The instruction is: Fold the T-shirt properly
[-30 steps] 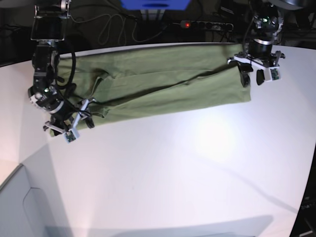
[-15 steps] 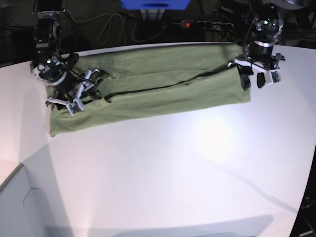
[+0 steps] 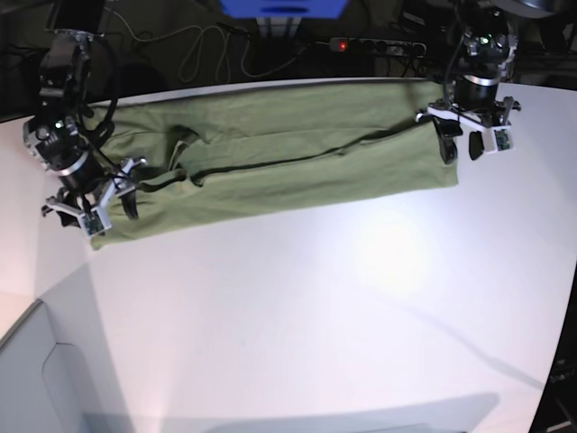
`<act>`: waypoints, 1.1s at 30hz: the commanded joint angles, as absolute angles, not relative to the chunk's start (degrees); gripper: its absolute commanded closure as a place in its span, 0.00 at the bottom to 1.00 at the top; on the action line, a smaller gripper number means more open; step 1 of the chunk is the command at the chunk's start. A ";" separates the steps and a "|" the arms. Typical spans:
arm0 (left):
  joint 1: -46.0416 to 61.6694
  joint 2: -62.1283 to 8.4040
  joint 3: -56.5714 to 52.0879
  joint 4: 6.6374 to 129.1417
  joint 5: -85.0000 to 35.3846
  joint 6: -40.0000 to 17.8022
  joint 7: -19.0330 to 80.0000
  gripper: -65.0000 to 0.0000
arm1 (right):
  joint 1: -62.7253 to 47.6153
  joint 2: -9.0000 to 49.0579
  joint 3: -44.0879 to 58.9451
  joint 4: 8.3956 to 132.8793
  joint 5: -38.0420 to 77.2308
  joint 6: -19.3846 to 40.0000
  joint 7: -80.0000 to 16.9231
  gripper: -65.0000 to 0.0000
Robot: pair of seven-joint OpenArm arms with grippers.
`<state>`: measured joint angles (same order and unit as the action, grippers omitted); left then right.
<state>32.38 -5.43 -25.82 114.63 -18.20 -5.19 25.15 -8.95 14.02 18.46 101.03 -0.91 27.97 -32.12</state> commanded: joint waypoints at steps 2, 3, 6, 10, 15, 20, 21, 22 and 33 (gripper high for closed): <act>32.92 -5.58 -27.21 115.30 -18.68 -5.32 23.60 0.54 | -8.48 13.05 17.63 99.03 -0.48 28.44 -30.99 0.44; 33.01 -4.97 -28.00 115.03 -18.77 -5.32 23.60 0.51 | -8.40 12.53 17.36 97.27 -0.48 28.44 -30.90 0.44; 32.84 -2.68 -30.37 114.95 -18.68 -5.32 23.60 0.45 | -8.31 11.21 17.45 92.44 -0.40 28.44 -30.73 0.44; 32.66 -1.80 -31.96 113.71 -18.68 -5.32 23.60 0.43 | -8.31 10.95 17.45 89.10 -0.31 28.44 -30.64 0.44; 32.22 -1.98 -31.87 109.76 -18.77 -5.32 23.60 0.43 | -8.31 10.95 17.36 87.60 -0.31 28.44 -30.64 0.44; 30.20 -1.98 -31.69 105.71 -18.86 -5.41 23.60 0.43 | -8.31 10.95 17.36 86.20 -0.40 28.44 -30.64 0.41; 30.11 -1.89 -31.69 105.27 -18.95 -5.41 23.60 0.43 | -8.31 10.95 17.36 86.20 -0.40 28.44 -30.64 0.39; 30.02 -1.89 -31.69 105.19 -19.74 -5.41 23.60 0.43 | -8.31 10.95 17.36 86.20 -0.40 28.44 -30.64 0.36; 29.85 -5.58 -27.21 98.68 -27.30 -5.41 23.43 0.43 | -8.31 11.12 17.27 86.20 -0.48 28.44 -30.64 0.33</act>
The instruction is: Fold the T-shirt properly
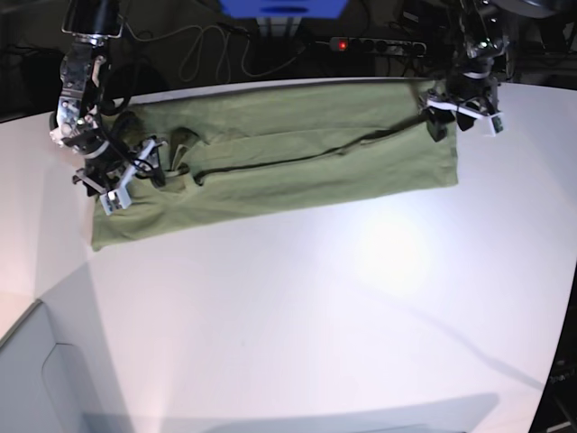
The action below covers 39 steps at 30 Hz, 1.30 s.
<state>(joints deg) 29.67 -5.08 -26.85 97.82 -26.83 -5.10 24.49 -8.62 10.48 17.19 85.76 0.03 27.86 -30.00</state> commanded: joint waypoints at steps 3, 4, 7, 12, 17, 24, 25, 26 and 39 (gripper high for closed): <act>29.76 -5.58 -27.03 97.98 -27.30 -5.41 23.34 0.43 | -8.31 11.12 17.27 86.20 -0.48 28.44 -30.64 0.33; 29.67 -5.58 -27.12 97.89 -27.21 -5.32 23.34 0.43 | -8.31 11.12 17.27 86.20 -0.48 28.44 -30.64 0.33; 29.23 -5.58 -27.12 97.89 -26.77 -5.32 23.52 0.43 | -8.31 11.21 17.27 86.20 -0.48 28.44 -30.64 0.33; 29.05 -5.67 -27.12 95.96 -26.77 -5.32 23.52 0.44 | -8.31 11.30 17.27 86.20 -0.57 28.44 -30.64 0.33; 29.05 -5.67 -26.77 94.81 -26.77 -5.32 23.52 0.44 | -8.31 11.30 17.27 86.20 -0.57 28.44 -30.64 0.33; 29.23 -5.58 -26.68 94.73 -27.21 -5.41 23.52 0.72 | -8.31 11.30 17.27 86.20 -0.57 28.44 -30.64 0.33; 29.23 -5.49 -26.68 94.73 -27.21 -5.41 23.43 0.77 | -8.31 11.30 17.27 86.29 -0.57 28.44 -30.64 0.33; 29.23 -5.49 -26.68 94.73 -27.21 -5.41 23.34 0.83 | -8.31 11.30 17.27 86.29 -0.57 28.44 -30.64 0.33; 29.58 -3.91 -24.13 106.07 -26.68 -5.41 23.60 1.00 | -8.31 11.30 17.27 86.29 -0.57 28.44 -30.73 0.33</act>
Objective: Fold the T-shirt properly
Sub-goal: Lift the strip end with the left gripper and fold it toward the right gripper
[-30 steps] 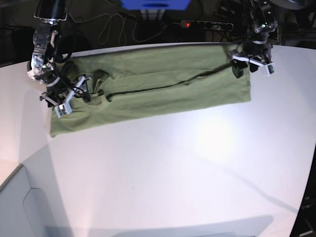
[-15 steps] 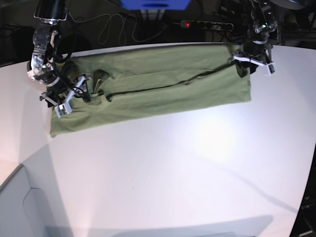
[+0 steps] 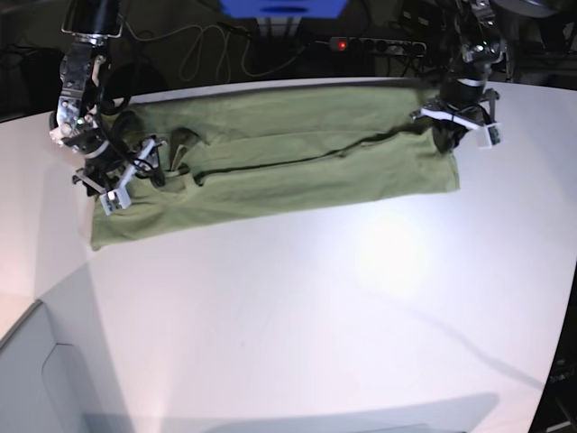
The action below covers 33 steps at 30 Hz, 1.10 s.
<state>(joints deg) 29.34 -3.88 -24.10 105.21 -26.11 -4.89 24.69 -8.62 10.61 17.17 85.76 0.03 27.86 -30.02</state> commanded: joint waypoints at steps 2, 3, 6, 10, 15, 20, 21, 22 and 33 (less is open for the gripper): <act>30.46 -3.47 -21.93 109.14 -26.68 -5.41 23.60 1.00 | -8.31 11.30 17.27 86.29 -0.57 28.44 -30.73 0.33; 30.55 -3.47 -20.53 110.37 -26.68 -5.32 23.60 1.00 | -8.31 11.30 17.27 86.29 -0.57 28.44 -30.73 0.33; 30.64 -3.65 -15.78 112.31 -26.59 -4.79 23.60 1.00 | -8.31 11.30 17.27 86.29 -0.57 28.44 -30.73 0.33; 29.58 -3.65 -7.87 112.31 -23.69 -4.70 23.52 1.00 | -8.31 11.30 17.27 86.29 -0.57 28.44 -30.73 0.33; 25.98 -1.98 2.86 111.16 -15.43 -4.70 23.52 1.00 | -8.31 11.30 17.27 86.29 -0.57 28.44 -30.73 0.33; 21.32 0.04 9.89 106.59 -12.09 -4.70 23.52 1.00 | -8.31 11.30 17.27 86.29 -0.57 28.44 -30.73 0.33; 20.53 0.13 11.30 105.45 -11.91 -4.70 23.52 1.00 | -8.31 11.38 17.27 86.29 -0.57 28.44 -30.73 0.33; 19.82 0.13 12.26 104.48 -12.00 -4.70 23.52 1.00 | -8.31 11.38 17.27 86.29 -0.57 28.44 -30.73 0.33; 13.05 0.40 19.91 96.57 -12.44 -4.70 22.99 1.00 | -8.31 11.38 17.27 86.29 -0.57 28.44 -30.73 0.33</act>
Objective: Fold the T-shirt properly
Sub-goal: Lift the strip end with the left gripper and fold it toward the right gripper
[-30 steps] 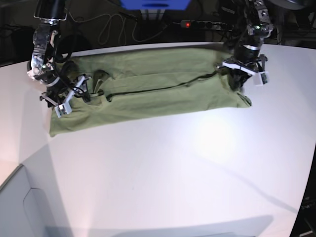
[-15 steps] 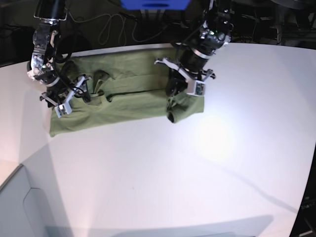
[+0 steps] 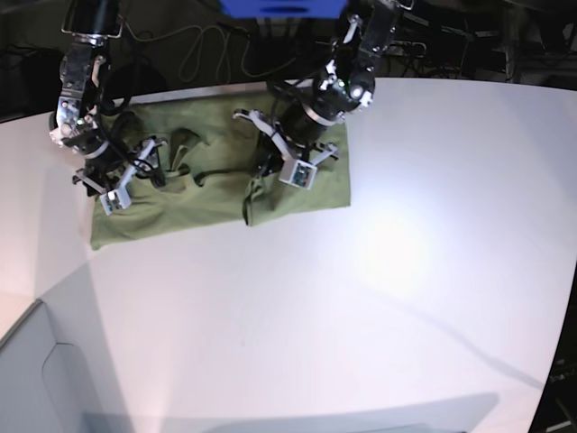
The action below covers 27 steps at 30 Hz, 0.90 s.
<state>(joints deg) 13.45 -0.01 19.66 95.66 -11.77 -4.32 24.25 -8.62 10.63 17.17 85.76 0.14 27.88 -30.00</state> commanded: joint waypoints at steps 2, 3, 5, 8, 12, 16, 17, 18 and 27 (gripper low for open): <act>11.82 0.48 21.14 95.34 -12.53 -4.70 22.99 1.00 | -8.31 11.38 17.27 86.29 -0.57 28.44 -30.73 0.33; 11.21 0.92 21.93 94.73 -12.53 -4.70 22.99 1.00 | -8.31 11.38 17.27 86.29 -0.57 28.44 -30.73 0.33; 10.24 1.98 22.46 93.32 -12.53 -4.70 22.99 1.00 | -8.31 11.38 17.27 86.29 -0.57 28.44 -30.73 0.33; 9.19 2.95 23.25 91.91 -12.53 -4.70 22.99 1.00 | -8.31 11.38 17.27 86.29 -0.57 28.44 -30.73 0.33; 9.01 3.91 23.43 91.03 -12.09 -4.70 22.99 1.00 | -8.31 11.38 17.27 86.55 -0.57 28.44 -30.73 0.33; 8.40 4.00 23.52 91.03 -12.44 -4.70 22.99 1.00 | -8.31 11.38 17.27 86.55 -0.57 28.44 -30.81 0.33; 7.78 4.00 23.52 91.03 -12.53 -4.70 23.16 1.00 | -8.31 11.38 17.27 86.64 -0.57 28.44 -30.81 0.33; 7.43 4.00 23.52 91.03 -12.53 -4.70 23.52 1.00 | -8.31 11.38 17.27 86.64 -0.57 28.44 -30.81 0.33; 7.78 4.09 24.31 91.65 -12.62 -4.70 23.60 0.59 | -8.31 11.38 17.27 86.73 -0.57 28.44 -30.99 0.33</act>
